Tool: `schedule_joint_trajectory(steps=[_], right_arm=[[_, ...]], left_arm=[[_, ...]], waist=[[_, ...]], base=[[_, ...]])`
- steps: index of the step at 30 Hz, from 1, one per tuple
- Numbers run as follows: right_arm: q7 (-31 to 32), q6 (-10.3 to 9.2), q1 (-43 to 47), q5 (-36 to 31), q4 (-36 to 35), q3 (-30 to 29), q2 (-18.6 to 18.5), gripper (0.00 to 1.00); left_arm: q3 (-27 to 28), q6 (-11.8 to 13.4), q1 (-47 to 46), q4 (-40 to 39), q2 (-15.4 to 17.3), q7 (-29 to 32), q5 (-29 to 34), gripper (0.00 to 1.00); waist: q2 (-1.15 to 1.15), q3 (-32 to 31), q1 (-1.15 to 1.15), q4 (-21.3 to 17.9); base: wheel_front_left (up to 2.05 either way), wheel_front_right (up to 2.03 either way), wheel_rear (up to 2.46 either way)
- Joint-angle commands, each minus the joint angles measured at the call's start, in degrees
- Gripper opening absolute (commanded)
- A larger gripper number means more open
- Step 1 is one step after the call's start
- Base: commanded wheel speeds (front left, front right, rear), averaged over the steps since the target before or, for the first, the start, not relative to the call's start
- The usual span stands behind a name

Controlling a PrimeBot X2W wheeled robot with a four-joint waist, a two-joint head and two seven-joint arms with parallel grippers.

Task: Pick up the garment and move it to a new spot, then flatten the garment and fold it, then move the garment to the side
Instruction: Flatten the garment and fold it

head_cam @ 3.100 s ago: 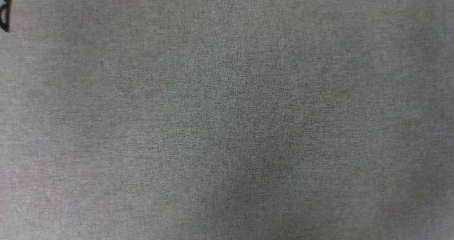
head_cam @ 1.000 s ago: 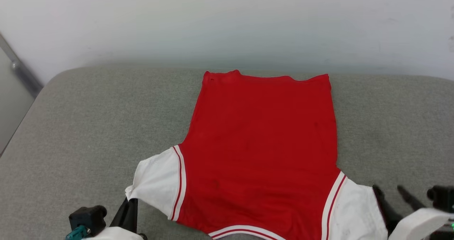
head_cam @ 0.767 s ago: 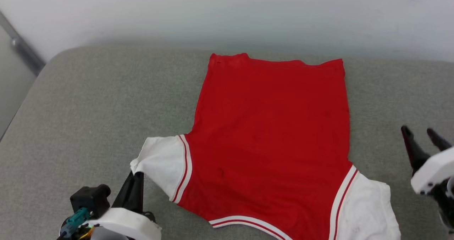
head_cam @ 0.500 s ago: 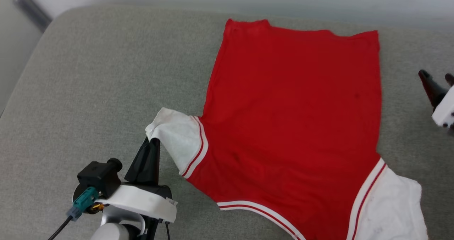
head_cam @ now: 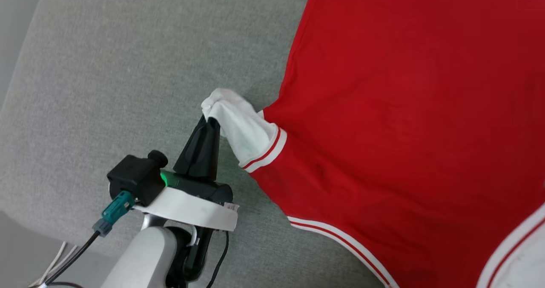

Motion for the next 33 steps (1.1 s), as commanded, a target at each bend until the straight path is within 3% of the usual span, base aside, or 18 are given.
schedule_joint_trajectory(steps=[1,9,10,11,19,25,33], right_arm=[[0.8,-0.02,-1.8,-1.0,0.8,-0.6,-0.2,1.0],[5.6,-0.04,0.3,-3.4,7.3,-2.0,2.4,1.0],[6.6,-0.05,1.0,-3.7,8.0,-2.0,2.5,0.4],[7.1,-0.05,1.3,-3.8,8.5,-2.4,2.6,0.0],[5.9,-0.05,0.6,-5.1,7.1,-1.7,0.9,0.0],[4.2,-0.05,1.8,-4.3,2.2,6.0,-2.9,0.0],[6.9,-0.04,13.4,2.9,-6.5,14.7,-6.5,0.0]], left_arm=[[-0.2,-0.5,-1.5,0.5,-0.5,-0.6,0.2,0.0],[-0.4,-1.7,-3.2,2.6,-1.1,-1.6,0.2,0.0],[-0.5,-1.8,-3.2,2.9,-1.2,-1.7,0.2,0.0],[-0.5,-1.8,-3.3,3.2,-1.1,-1.8,0.2,0.0],[-0.4,-1.5,-2.1,5.0,-0.8,-1.8,-0.2,0.0],[0.7,-0.3,1.2,7.1,0.4,-1.4,-1.1,0.0],[3.4,3.1,8.0,7.1,3.3,0.4,-2.4,0.0]], waist=[[0.0,4.0,-0.02,2.8],[0.0,5.4,-0.02,3.0],[0.0,5.3,-0.02,3.0],[0.0,5.0,-0.02,3.0],[0.0,1.1,-0.02,2.3],[0.0,-6.1,-0.02,-0.7],[0.0,-15.8,-0.02,-7.7]], base=[[0.0,0.0,0.0],[0.0,0.0,0.0],[0.0,0.0,0.0],[0.0,0.0,0.0],[0.0,0.0,0.0],[0.0,0.0,0.0],[0.0,0.0,0.0]])
